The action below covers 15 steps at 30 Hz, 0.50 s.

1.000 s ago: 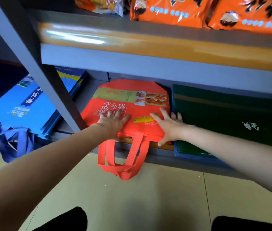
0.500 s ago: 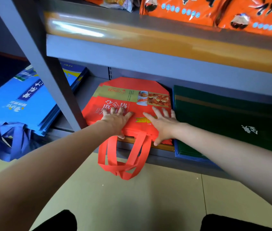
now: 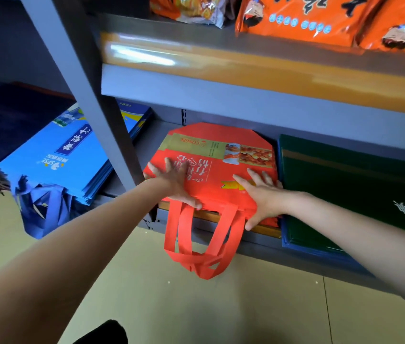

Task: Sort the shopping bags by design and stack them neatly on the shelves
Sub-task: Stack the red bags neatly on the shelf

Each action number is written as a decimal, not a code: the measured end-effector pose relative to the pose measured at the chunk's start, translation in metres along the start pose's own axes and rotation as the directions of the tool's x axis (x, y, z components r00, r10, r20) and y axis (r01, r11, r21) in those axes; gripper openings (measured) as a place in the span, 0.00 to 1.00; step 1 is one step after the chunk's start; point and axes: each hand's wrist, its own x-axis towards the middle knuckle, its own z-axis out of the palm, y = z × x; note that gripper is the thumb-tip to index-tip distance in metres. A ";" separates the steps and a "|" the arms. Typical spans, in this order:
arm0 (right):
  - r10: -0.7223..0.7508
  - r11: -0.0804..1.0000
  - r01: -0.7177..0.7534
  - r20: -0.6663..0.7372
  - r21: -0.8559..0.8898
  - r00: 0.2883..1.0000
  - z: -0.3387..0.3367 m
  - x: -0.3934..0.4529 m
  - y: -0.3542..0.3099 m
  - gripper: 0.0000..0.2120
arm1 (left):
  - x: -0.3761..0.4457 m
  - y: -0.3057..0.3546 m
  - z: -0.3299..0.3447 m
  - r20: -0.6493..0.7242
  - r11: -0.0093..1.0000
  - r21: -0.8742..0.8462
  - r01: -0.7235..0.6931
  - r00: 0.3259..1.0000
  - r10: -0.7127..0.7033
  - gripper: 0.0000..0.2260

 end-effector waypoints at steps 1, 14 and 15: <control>0.008 1.000 -0.008 -0.001 0.012 1.000 0.000 0.001 0.000 0.62 | 0.002 -0.003 0.000 0.035 1.000 -0.007 0.028 0.999 -0.028 0.59; 0.099 0.977 -0.088 -0.049 0.195 0.994 0.000 -0.002 0.011 0.61 | 0.011 -0.009 0.001 0.083 0.993 -0.086 0.076 0.994 -0.069 0.63; 0.100 0.975 -0.085 -0.063 0.204 0.993 0.001 -0.003 0.012 0.61 | 0.008 -0.007 0.003 0.040 0.995 -0.081 0.061 0.998 -0.058 0.61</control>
